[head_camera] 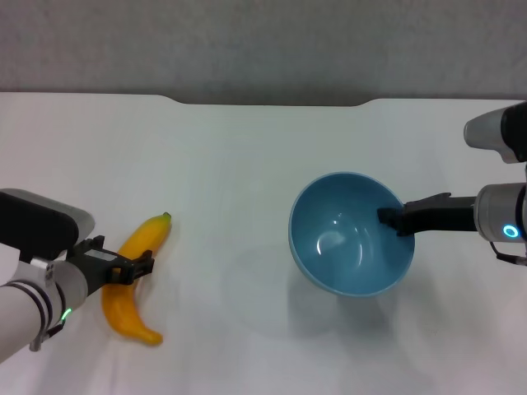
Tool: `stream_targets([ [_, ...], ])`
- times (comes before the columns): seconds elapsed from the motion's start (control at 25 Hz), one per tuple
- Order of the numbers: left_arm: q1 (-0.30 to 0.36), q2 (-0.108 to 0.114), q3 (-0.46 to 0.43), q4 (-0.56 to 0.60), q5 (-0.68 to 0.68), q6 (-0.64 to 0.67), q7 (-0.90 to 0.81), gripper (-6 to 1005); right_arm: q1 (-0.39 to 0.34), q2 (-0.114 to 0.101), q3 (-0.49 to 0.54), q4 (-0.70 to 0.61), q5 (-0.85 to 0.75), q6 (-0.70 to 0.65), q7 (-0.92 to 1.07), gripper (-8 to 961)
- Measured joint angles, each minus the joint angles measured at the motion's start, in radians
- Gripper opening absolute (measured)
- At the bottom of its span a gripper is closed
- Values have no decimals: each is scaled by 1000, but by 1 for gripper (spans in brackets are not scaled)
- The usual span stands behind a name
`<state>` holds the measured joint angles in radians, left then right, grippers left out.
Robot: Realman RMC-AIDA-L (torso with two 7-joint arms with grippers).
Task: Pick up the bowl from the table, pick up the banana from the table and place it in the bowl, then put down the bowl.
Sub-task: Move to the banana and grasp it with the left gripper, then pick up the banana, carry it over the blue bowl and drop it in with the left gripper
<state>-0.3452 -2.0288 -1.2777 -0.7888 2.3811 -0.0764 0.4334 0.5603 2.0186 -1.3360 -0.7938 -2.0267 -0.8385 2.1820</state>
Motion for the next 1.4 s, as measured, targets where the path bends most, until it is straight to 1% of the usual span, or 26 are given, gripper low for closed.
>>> stream_targets([
  [0.36,-2,-2,8,7,-2,-16,-8,891,-1,0,-14,-1,0,0,-2,29],
  [0.64,0,-4,5,8,-5,-9,-11,757,1,0,-14,-1,3,2,-2,30],
  [0.88,5,-5,3,0,-24,11,-12,546,-1,0,-14,-1,3,3,-2,30],
  [1.08,15,-5,7,-7,-47,30,-12,521,2,0,-25,0,3,3,0,30],
  [1.16,17,-4,8,-48,-62,20,-12,510,2,-2,-25,2,2,3,4,30],
  [1.4,50,1,-8,-225,-72,-44,-7,490,5,-4,-25,16,-7,-10,11,31],
])
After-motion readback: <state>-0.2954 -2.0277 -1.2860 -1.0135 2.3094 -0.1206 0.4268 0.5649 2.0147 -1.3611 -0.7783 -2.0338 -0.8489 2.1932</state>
